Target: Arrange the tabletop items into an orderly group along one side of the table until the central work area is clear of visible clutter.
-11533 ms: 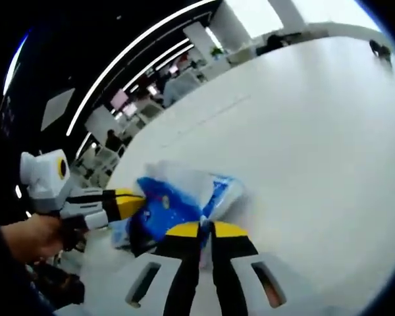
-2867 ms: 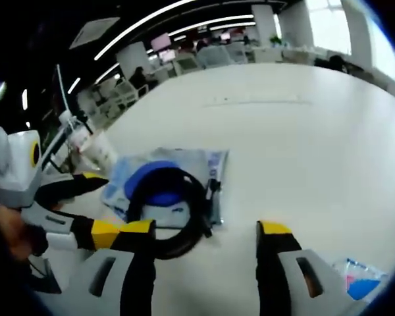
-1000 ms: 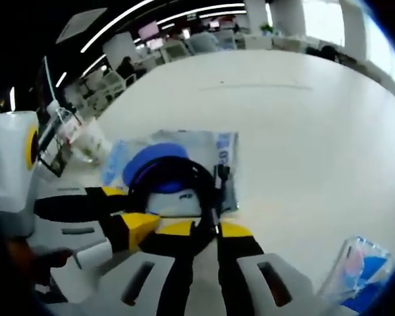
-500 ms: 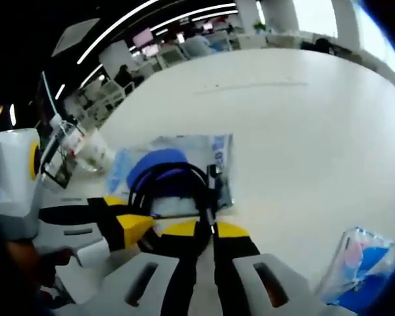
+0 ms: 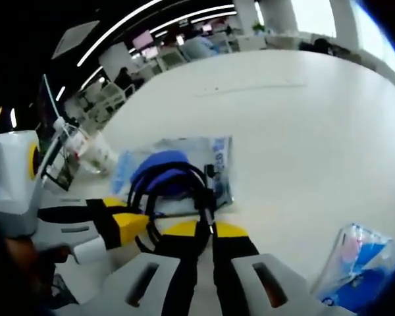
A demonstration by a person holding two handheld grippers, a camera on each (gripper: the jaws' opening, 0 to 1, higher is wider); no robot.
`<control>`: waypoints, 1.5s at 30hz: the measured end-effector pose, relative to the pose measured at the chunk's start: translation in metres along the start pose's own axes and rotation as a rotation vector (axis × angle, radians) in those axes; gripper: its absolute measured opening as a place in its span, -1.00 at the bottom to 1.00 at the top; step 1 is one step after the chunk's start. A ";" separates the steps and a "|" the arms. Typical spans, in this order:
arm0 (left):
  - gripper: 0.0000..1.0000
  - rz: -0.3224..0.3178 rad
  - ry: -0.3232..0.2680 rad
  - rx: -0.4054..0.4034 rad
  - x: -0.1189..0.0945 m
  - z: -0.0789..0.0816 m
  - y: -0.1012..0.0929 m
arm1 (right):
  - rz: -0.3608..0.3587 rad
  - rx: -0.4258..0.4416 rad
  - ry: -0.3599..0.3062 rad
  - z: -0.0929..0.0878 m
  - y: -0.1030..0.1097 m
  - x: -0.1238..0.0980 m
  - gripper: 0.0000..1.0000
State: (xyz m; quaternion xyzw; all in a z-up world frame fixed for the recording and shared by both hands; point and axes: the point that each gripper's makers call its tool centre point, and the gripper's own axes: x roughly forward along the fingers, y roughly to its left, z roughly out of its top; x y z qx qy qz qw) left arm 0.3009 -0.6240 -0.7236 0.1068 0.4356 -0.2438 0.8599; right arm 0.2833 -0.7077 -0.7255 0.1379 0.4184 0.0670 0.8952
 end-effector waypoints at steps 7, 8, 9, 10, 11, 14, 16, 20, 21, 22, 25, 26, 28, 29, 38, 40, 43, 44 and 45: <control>-0.83 0.001 -0.024 0.015 -0.009 0.010 0.000 | 0.006 0.024 -0.022 0.005 0.002 -0.007 -0.94; -0.83 0.001 -0.029 0.015 -0.010 0.012 0.000 | 0.008 0.026 -0.028 0.007 0.003 -0.009 -0.94; -0.83 0.001 -0.032 0.014 -0.012 0.013 0.000 | 0.009 0.031 -0.032 0.008 0.003 -0.010 -0.94; -0.83 0.000 -0.037 0.011 -0.013 0.014 0.000 | 0.009 0.036 -0.038 0.010 0.003 -0.012 -0.94; -0.83 0.000 -0.042 0.008 -0.015 0.015 -0.001 | 0.010 0.035 -0.043 0.011 0.004 -0.013 -0.94; -0.83 -0.004 -0.052 0.003 -0.020 0.019 -0.002 | 0.013 0.036 -0.057 0.016 0.004 -0.017 -0.94; -0.83 -0.005 -0.063 0.010 -0.024 0.022 -0.004 | 0.015 0.036 -0.067 0.018 0.005 -0.022 -0.94; -0.84 -0.007 -0.072 0.012 -0.030 0.025 -0.005 | 0.019 0.027 -0.081 0.020 0.007 -0.029 -0.94; -0.83 -0.008 -0.074 0.013 -0.031 0.025 -0.006 | 0.020 0.028 -0.083 0.020 0.007 -0.030 -0.94; -0.83 -0.009 -0.074 0.013 -0.032 0.025 -0.006 | 0.022 0.026 -0.087 0.021 0.008 -0.032 -0.94; -0.83 -0.010 -0.079 0.020 -0.037 0.024 -0.009 | 0.024 0.018 -0.094 0.020 0.009 -0.038 -0.94; -0.83 -0.009 -0.079 0.022 -0.038 0.024 -0.009 | 0.026 0.017 -0.096 0.020 0.009 -0.040 -0.94; -0.83 -0.012 -0.081 0.028 -0.041 0.023 -0.012 | 0.027 0.017 -0.099 0.019 0.009 -0.043 -0.94; -0.83 -0.013 -0.082 0.031 -0.043 0.022 -0.013 | 0.028 0.018 -0.100 0.019 0.009 -0.044 -0.94; -0.82 -0.014 -0.088 0.049 -0.055 0.012 -0.020 | 0.038 0.004 -0.107 0.011 0.013 -0.055 -0.95; -0.82 -0.014 -0.088 0.050 -0.057 0.009 -0.021 | 0.039 -0.008 -0.105 0.008 0.014 -0.057 -0.95; -0.81 -0.015 -0.083 0.053 -0.061 0.002 -0.024 | 0.041 -0.018 -0.101 0.004 0.015 -0.059 -0.95; -0.81 -0.017 -0.082 0.053 -0.061 0.001 -0.024 | 0.042 -0.018 -0.098 0.002 0.015 -0.060 -0.95; -0.81 -0.018 -0.080 0.054 -0.061 -0.001 -0.024 | 0.043 -0.018 -0.097 0.000 0.016 -0.060 -0.95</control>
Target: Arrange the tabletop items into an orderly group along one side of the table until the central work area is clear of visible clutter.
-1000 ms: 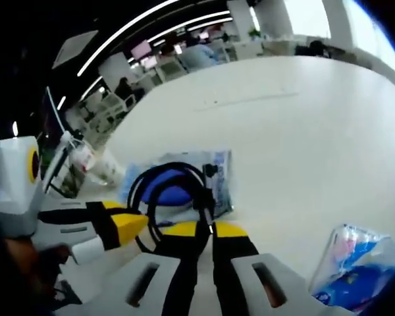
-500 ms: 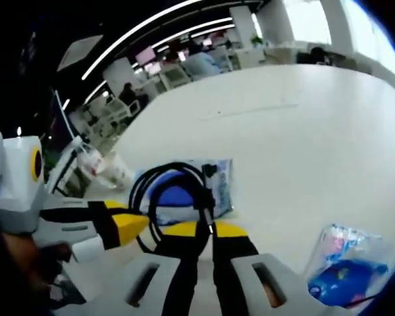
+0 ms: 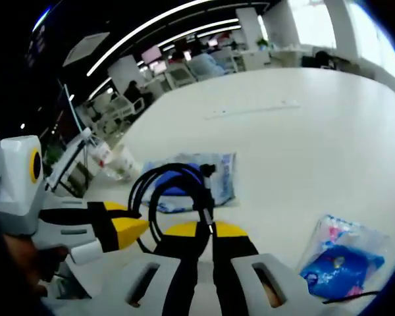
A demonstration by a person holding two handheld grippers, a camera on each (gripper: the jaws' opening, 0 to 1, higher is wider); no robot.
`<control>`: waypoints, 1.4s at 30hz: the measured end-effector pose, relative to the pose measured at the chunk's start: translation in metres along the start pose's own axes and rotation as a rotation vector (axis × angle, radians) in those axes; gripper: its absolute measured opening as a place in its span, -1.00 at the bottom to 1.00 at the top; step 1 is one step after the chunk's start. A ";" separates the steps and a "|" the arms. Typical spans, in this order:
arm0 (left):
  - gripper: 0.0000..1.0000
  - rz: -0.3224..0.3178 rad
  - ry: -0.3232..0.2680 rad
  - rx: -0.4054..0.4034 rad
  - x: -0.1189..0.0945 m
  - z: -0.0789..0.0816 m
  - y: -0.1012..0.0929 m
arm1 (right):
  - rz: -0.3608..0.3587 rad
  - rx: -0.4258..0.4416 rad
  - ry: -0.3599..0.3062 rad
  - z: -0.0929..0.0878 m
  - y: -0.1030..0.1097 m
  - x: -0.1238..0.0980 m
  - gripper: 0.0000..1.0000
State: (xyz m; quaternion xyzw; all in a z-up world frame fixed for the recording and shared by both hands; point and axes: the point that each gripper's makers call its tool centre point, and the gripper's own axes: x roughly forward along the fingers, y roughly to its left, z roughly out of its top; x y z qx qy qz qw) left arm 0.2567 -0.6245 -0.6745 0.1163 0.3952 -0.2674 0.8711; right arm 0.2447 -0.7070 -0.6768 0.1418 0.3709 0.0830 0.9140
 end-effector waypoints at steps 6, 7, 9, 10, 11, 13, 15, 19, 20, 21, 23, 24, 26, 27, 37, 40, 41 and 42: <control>-0.81 -0.005 0.010 0.001 -0.004 -0.009 -0.003 | 0.005 0.002 0.008 -0.010 0.002 -0.005 -0.94; -0.81 -0.006 0.012 0.003 -0.005 -0.011 -0.004 | 0.006 0.005 0.010 -0.011 0.002 -0.005 -0.94; -0.80 -0.006 0.017 0.002 -0.006 -0.016 -0.007 | 0.007 -0.001 0.015 -0.014 0.003 -0.007 -0.94; -0.80 -0.005 0.017 0.005 -0.007 -0.017 -0.008 | 0.006 -0.004 0.016 -0.015 0.003 -0.008 -0.95; -0.80 -0.006 0.020 0.010 -0.008 -0.020 -0.010 | 0.005 -0.006 0.017 -0.016 0.003 -0.008 -0.95; -0.79 -0.009 0.028 0.012 -0.009 -0.024 -0.012 | 0.006 -0.009 0.024 -0.020 0.002 -0.010 -0.95; -0.79 -0.012 0.032 0.010 -0.009 -0.028 -0.013 | 0.007 -0.012 0.032 -0.024 0.002 -0.011 -0.95; -0.79 -0.020 0.042 0.013 -0.009 -0.035 -0.017 | 0.006 -0.021 0.043 -0.032 0.002 -0.013 -0.94; -0.79 -0.022 0.046 0.014 -0.009 -0.037 -0.018 | 0.005 -0.017 0.048 -0.034 0.001 -0.013 -0.94; -0.79 -0.025 0.050 0.012 -0.009 -0.039 -0.018 | 0.006 -0.018 0.052 -0.036 0.001 -0.013 -0.94; -0.79 -0.030 0.056 0.011 -0.009 -0.042 -0.020 | 0.006 -0.027 0.060 -0.039 0.000 -0.014 -0.94; -0.78 -0.030 0.057 0.012 -0.009 -0.043 -0.021 | 0.006 -0.032 0.062 -0.040 0.000 -0.014 -0.94; -0.78 -0.031 0.065 0.014 -0.009 -0.047 -0.022 | 0.007 -0.040 0.071 -0.044 0.001 -0.015 -0.94; -0.78 -0.033 0.069 0.013 -0.009 -0.050 -0.023 | 0.007 -0.042 0.075 -0.046 0.001 -0.015 -0.94; -0.78 -0.051 0.101 0.007 -0.010 -0.068 -0.027 | 0.007 -0.079 0.111 -0.063 0.002 -0.015 -0.94; -0.77 -0.055 0.109 0.006 -0.010 -0.072 -0.030 | 0.008 -0.077 0.126 -0.067 0.001 -0.015 -0.93; -0.77 -0.056 0.112 0.009 -0.010 -0.074 -0.030 | 0.008 -0.075 0.130 -0.067 0.000 -0.015 -0.93; -0.77 -0.056 0.112 0.009 -0.010 -0.074 -0.031 | 0.009 -0.081 0.134 -0.069 0.000 -0.014 -0.93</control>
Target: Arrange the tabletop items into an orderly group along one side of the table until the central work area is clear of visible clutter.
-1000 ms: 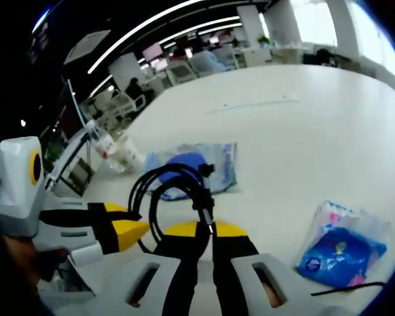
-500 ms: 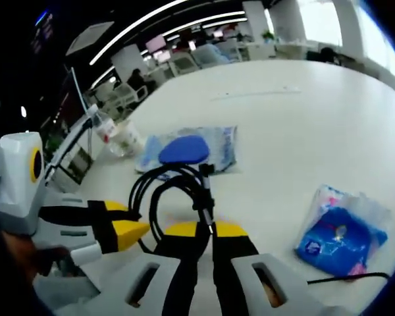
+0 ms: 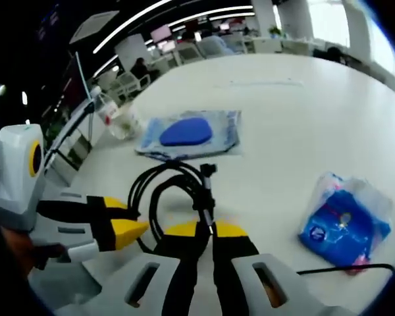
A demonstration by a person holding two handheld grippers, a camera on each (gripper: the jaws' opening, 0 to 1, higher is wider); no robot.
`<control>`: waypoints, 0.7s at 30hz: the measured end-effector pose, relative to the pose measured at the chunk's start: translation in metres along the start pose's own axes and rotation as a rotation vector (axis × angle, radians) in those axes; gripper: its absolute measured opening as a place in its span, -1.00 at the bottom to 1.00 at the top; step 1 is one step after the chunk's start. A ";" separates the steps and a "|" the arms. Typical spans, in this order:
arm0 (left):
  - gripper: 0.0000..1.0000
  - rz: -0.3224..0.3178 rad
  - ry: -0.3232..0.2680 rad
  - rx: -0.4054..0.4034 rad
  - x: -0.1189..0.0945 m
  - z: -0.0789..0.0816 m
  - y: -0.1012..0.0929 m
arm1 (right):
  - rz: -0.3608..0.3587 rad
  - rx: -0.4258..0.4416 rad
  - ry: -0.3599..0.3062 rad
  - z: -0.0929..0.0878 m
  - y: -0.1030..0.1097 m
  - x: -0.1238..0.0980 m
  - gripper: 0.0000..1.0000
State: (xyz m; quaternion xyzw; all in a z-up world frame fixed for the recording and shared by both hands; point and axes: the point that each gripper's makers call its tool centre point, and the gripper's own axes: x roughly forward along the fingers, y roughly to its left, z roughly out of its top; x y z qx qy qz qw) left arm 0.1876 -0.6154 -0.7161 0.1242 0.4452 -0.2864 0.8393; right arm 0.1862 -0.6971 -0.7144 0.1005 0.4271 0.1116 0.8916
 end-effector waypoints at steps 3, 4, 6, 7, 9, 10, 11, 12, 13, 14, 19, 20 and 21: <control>-0.77 -0.005 0.011 0.005 0.002 -0.004 -0.002 | -0.003 -0.006 0.014 -0.004 -0.001 0.000 -0.93; -0.77 -0.006 0.013 0.007 0.002 -0.005 -0.002 | -0.003 -0.009 0.016 -0.005 -0.001 0.001 -0.93; -0.77 -0.005 0.017 0.009 0.003 -0.007 -0.001 | 0.001 -0.016 0.020 -0.008 0.000 0.002 -0.93; -0.77 -0.004 0.016 0.010 0.004 -0.007 -0.001 | 0.000 -0.014 0.019 -0.009 -0.001 0.001 -0.93; -0.77 -0.007 0.020 0.014 0.005 -0.009 -0.002 | -0.002 -0.016 0.023 -0.010 -0.001 0.001 -0.92; -0.77 -0.009 0.023 0.015 0.005 -0.009 -0.002 | -0.004 -0.019 0.026 -0.011 -0.001 0.002 -0.92; -0.77 -0.009 0.024 0.017 0.005 -0.009 -0.003 | -0.005 -0.020 0.028 -0.011 -0.002 0.002 -0.92; -0.77 -0.008 0.026 0.022 0.006 -0.010 -0.003 | -0.001 -0.025 0.032 -0.012 -0.002 0.003 -0.91; -0.77 -0.009 0.027 0.022 0.006 -0.011 -0.003 | -0.001 -0.026 0.035 -0.013 -0.002 0.003 -0.91; -0.77 -0.011 0.027 0.022 0.007 -0.011 -0.004 | -0.001 -0.026 0.036 -0.014 -0.003 0.003 -0.91; -0.77 -0.009 0.026 0.026 0.009 -0.017 -0.005 | 0.000 -0.031 0.046 -0.019 -0.002 0.003 -0.89; -0.76 -0.008 0.029 0.024 0.010 -0.018 -0.005 | 0.004 -0.035 0.046 -0.019 -0.002 0.003 -0.89; -0.76 -0.006 0.027 0.022 0.010 -0.018 -0.004 | 0.007 -0.039 0.041 -0.020 -0.002 0.003 -0.89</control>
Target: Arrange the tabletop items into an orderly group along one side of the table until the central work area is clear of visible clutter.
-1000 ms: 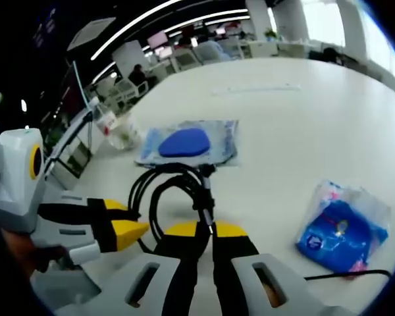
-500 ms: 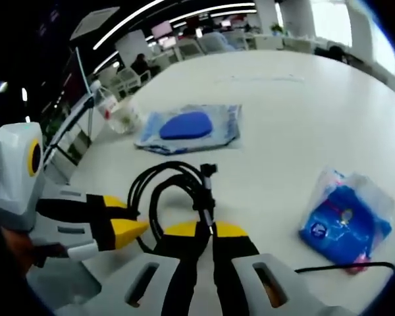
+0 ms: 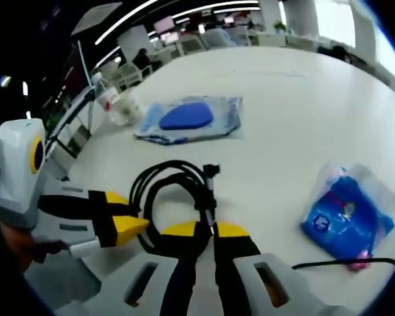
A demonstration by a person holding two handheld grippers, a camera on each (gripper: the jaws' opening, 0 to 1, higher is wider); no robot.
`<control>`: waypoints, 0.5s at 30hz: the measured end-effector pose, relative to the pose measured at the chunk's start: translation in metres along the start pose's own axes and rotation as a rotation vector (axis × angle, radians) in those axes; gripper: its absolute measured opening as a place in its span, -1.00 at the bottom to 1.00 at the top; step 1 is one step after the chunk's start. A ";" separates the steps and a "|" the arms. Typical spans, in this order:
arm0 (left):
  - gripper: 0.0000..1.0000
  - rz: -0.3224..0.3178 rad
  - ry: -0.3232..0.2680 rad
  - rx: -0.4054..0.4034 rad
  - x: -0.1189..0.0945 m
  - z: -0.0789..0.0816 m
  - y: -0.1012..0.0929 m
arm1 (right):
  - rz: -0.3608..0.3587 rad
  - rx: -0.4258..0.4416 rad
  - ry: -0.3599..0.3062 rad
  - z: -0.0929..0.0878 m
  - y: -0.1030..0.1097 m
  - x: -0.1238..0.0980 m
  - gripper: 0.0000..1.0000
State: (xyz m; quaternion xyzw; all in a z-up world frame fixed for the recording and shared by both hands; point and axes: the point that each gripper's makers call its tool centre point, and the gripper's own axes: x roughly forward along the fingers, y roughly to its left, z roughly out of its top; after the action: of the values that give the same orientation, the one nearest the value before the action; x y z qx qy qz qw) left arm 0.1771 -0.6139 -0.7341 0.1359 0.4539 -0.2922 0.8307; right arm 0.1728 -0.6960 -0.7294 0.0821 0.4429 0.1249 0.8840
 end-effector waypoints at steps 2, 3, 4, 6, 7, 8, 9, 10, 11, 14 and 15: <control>-0.76 0.000 -0.011 -0.002 0.000 0.001 0.000 | -0.003 0.004 0.000 -0.001 -0.001 0.000 -0.88; -0.76 0.003 -0.014 0.007 0.000 0.001 -0.001 | -0.003 0.004 -0.001 -0.001 -0.001 0.000 -0.88; -0.76 0.004 -0.015 0.007 0.000 0.001 -0.001 | -0.004 0.000 -0.002 -0.001 -0.001 0.000 -0.88; -0.75 0.008 -0.017 0.009 0.001 0.001 0.000 | -0.001 -0.008 -0.006 -0.001 -0.001 0.000 -0.88; -0.75 0.012 -0.018 0.013 0.001 0.001 0.000 | 0.003 -0.014 -0.014 0.000 0.000 0.000 -0.88; -0.74 0.013 -0.019 0.015 0.001 0.001 0.000 | 0.004 -0.019 -0.015 0.000 0.000 0.000 -0.87; -0.74 0.012 -0.023 0.014 0.001 0.001 0.000 | 0.001 -0.026 -0.007 -0.001 -0.001 0.001 -0.87; -0.74 0.011 -0.024 0.014 0.001 0.001 0.000 | 0.000 -0.029 -0.003 -0.003 -0.002 0.001 -0.86; -0.74 0.009 -0.026 0.011 0.002 0.001 0.000 | -0.001 -0.037 0.000 -0.004 -0.002 0.001 -0.86; -0.73 0.011 -0.036 0.006 0.003 0.000 0.000 | -0.010 -0.051 0.015 -0.009 -0.004 0.002 -0.79; -0.72 0.014 -0.045 0.011 0.003 0.001 0.001 | -0.008 -0.070 0.031 -0.013 -0.004 0.002 -0.77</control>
State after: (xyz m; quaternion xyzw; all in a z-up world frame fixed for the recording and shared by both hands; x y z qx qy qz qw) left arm 0.1796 -0.6149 -0.7355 0.1370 0.4325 -0.2919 0.8420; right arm 0.1641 -0.6986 -0.7403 0.0476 0.4524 0.1382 0.8797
